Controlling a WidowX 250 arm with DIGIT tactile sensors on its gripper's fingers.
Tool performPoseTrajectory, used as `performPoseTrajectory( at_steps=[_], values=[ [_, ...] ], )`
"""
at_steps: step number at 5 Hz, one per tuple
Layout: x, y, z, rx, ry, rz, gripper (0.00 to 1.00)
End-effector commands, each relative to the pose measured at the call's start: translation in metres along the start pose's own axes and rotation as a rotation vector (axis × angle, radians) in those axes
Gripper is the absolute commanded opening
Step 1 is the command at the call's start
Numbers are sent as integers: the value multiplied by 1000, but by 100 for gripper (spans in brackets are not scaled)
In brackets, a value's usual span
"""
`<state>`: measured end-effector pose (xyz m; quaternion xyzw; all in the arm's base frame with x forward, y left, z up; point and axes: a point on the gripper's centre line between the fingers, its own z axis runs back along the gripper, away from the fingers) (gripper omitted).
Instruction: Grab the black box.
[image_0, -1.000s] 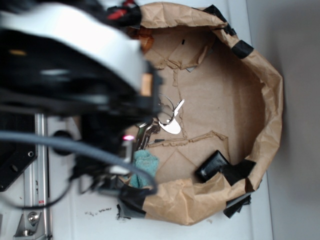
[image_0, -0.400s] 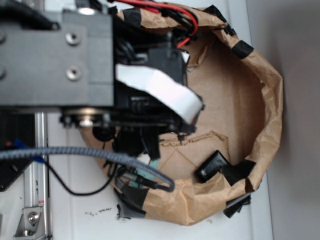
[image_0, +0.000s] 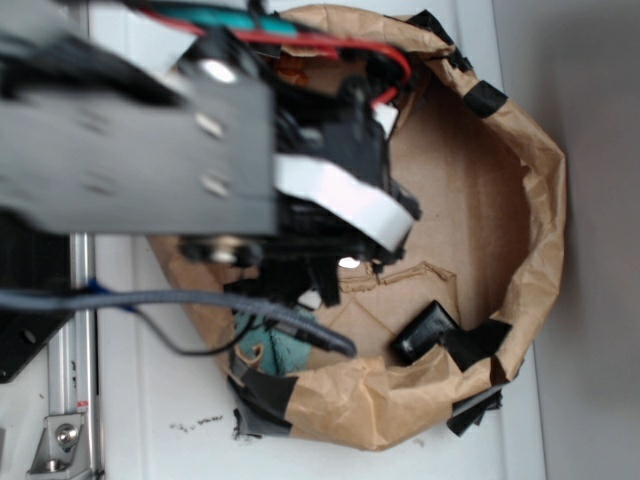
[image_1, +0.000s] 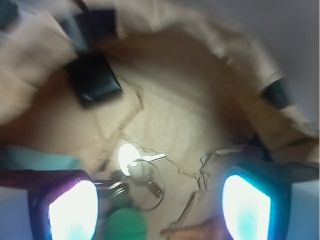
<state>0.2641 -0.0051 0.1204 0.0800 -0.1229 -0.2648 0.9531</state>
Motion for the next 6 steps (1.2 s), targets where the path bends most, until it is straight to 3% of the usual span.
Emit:
performPoseTrajectory(
  at_steps=[1, 3, 5, 6],
  values=[
    [30, 3, -24, -72, -115, -156, 100],
    [57, -36, -45, -179, -147, -372, 100],
    [73, -64, -60, -187, -113, -453, 100],
    [74, -78, -51, -275, -154, -454, 100]
  ],
)
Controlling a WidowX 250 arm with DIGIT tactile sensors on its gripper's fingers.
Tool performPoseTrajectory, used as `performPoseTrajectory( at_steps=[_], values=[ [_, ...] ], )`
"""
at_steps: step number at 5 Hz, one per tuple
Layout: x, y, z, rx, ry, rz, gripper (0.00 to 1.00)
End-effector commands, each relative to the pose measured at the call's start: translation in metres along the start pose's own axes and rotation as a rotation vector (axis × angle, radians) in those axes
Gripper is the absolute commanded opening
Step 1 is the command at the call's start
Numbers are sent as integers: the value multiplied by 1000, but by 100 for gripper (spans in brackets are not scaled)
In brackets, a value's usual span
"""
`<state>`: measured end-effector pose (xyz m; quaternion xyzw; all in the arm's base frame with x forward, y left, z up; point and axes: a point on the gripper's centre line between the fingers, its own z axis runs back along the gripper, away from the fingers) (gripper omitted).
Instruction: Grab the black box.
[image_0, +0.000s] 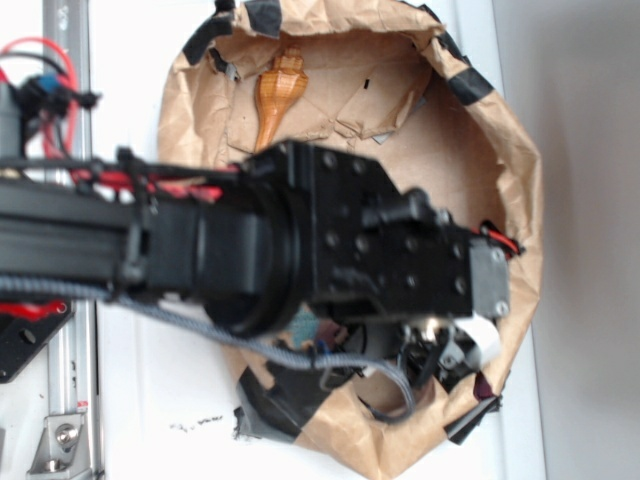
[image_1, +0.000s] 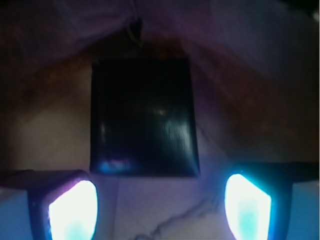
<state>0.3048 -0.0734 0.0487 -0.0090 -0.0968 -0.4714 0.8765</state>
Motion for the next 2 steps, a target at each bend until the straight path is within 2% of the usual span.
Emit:
performPoseTrajectory(
  at_steps=[1, 2],
  values=[
    [27, -30, 22, -14, -120, -26, 100],
    [32, -33, 7, 27, -88, 45, 100]
  ],
)
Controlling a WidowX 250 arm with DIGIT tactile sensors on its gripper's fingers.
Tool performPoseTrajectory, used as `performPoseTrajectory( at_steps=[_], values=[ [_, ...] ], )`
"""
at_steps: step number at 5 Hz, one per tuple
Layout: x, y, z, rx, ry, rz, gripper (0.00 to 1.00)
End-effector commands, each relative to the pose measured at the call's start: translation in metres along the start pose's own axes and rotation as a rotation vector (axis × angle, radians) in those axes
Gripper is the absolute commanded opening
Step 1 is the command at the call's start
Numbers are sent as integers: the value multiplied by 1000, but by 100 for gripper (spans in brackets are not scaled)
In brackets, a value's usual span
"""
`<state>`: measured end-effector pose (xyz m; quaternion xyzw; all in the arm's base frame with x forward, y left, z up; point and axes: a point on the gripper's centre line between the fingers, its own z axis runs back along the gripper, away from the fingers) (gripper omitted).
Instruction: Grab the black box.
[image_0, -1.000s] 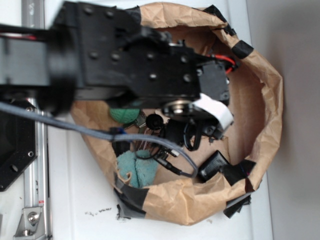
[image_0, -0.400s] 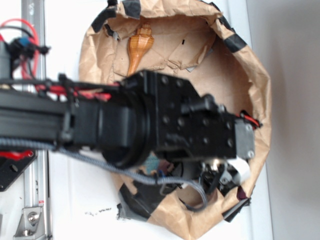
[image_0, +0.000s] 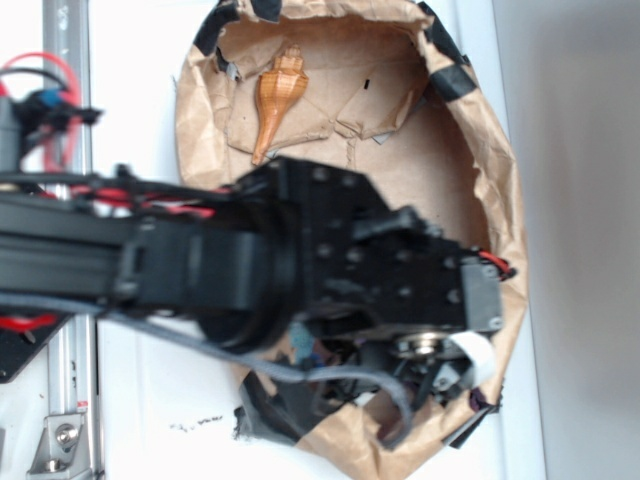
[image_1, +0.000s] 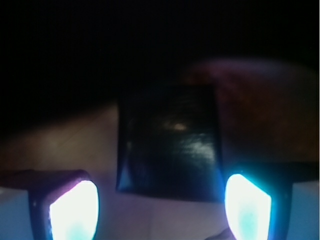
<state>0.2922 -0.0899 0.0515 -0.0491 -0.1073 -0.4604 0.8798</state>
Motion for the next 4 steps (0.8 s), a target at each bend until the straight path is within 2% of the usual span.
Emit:
performPoseTrajectory(
  at_steps=[1, 2, 3, 4],
  values=[
    [28, -9, -21, 126, -71, 57, 100],
    [30, -4, -42, 83, -63, 180, 100],
    [12, 0, -25, 83, -61, 255, 0],
    [-17, 5, 28, 140, -101, 375, 0]
  ],
)
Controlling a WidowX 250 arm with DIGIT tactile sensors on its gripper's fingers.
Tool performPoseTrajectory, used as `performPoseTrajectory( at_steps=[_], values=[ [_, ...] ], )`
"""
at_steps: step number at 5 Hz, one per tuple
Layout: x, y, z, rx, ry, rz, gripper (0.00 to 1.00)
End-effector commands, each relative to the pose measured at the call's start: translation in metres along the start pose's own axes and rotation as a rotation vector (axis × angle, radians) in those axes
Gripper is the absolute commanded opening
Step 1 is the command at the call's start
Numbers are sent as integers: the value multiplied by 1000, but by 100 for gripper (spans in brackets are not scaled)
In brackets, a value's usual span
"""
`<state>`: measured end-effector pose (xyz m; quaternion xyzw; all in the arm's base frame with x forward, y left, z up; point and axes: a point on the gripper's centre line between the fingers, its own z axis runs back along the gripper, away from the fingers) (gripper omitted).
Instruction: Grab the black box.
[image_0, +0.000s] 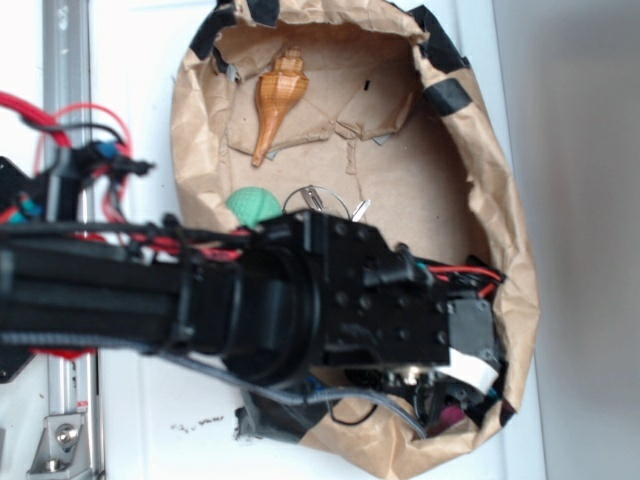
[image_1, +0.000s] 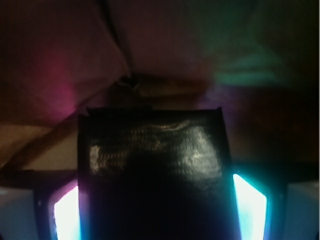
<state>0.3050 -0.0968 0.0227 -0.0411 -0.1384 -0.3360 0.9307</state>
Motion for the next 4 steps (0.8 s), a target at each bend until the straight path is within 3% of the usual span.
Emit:
performPoseTrajectory(
  at_steps=[1, 2, 3, 4],
  values=[
    [-42, 24, 114, 142, -49, 250, 0],
    [-47, 33, 140, 110, -57, 367, 0],
    [-13, 30, 157, 131, 175, 536, 0],
    [-11, 31, 159, 117, 190, 600, 0]
  ],
)
